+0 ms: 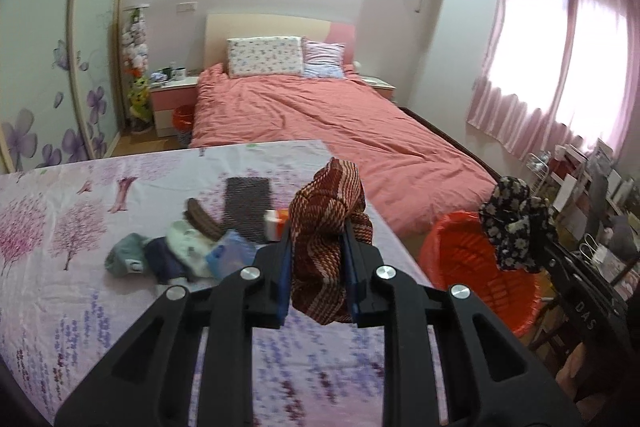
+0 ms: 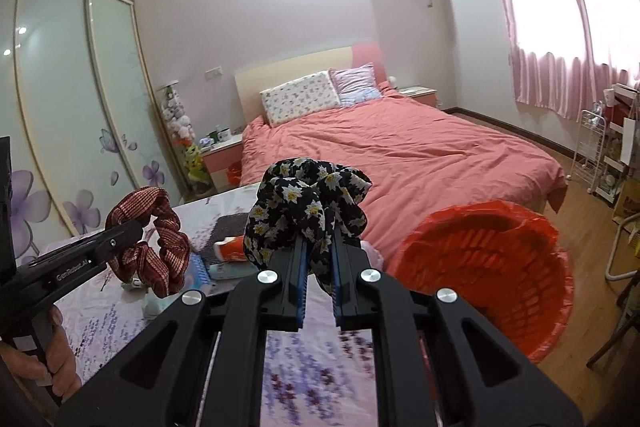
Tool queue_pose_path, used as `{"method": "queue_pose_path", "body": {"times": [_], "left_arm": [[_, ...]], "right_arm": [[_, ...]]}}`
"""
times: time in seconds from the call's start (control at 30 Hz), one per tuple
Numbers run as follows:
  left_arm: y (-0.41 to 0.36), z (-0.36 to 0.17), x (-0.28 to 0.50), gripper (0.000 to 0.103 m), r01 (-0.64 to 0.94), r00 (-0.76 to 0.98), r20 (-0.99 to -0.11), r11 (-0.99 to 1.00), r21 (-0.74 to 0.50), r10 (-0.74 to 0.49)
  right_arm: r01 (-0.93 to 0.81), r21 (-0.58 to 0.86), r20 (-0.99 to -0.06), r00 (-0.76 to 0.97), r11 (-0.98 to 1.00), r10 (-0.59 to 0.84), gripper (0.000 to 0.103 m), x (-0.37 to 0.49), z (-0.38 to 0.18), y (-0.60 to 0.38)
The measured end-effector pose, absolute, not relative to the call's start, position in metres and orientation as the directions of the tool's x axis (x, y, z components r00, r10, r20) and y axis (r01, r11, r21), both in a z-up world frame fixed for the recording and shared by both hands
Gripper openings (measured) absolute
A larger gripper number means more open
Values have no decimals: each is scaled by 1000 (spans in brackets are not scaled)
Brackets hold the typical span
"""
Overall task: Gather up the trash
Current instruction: 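Drop the plaid cloth and floral cloth into the orange basket with both tools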
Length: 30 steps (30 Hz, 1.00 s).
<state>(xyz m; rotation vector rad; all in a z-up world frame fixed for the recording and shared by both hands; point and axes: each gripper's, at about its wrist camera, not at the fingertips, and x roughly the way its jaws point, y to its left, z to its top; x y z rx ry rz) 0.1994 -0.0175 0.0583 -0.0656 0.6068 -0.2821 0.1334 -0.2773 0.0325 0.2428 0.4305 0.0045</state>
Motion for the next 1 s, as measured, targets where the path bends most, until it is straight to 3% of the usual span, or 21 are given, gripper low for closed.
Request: {"method": "queue_pose_path", "body": {"times": [0.47,1.0], "left_arm": [[-119,45,188,22,406,706,-568,899,-167,-424],[-210,1,217,22,508,592,-631,840,-193,-502]], "right_arm": [[179,268,-438,898,947,-45,10,122,16,-352],[269,337,-499,864,902,-71,10,140,-13,-408]]}}
